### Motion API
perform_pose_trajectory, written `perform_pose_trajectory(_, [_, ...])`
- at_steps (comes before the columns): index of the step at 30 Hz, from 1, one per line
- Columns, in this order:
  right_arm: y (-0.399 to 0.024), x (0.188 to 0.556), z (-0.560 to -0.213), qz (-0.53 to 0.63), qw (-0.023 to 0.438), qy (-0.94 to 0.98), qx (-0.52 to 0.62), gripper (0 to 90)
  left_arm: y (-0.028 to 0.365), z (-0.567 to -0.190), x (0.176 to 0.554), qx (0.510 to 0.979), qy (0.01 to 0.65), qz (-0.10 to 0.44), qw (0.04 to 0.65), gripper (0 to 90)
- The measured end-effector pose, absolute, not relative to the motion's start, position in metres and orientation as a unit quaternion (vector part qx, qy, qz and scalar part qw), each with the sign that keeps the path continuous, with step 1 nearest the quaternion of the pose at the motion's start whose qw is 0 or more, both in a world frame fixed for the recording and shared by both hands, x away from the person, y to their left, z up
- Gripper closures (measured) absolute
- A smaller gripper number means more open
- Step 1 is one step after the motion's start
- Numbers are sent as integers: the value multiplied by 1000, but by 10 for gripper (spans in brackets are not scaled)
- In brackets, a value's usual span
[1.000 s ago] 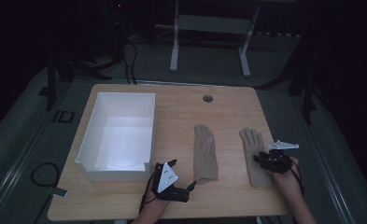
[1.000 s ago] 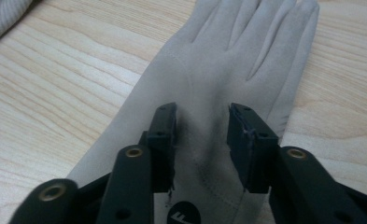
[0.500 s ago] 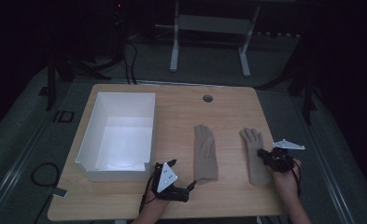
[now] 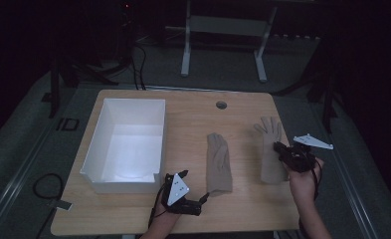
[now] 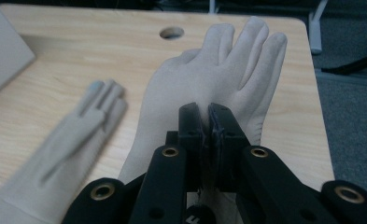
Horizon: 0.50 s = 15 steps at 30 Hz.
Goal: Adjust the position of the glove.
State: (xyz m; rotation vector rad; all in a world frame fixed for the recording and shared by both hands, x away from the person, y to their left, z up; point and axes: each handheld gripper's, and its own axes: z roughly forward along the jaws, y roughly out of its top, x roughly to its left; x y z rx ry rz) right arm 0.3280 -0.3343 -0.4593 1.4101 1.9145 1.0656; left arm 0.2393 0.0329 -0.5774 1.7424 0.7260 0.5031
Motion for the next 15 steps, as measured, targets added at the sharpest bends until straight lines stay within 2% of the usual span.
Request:
perform_pose_trajectory(8, [-302, 325, -441, 416, 264, 707, 507, 841, 33, -577, 239, 740, 306, 214, 560, 3])
perform_pose_trajectory(15, [-266, 324, -438, 429, 249, 715, 493, 841, 32, -577, 239, 741, 304, 215, 559, 3])
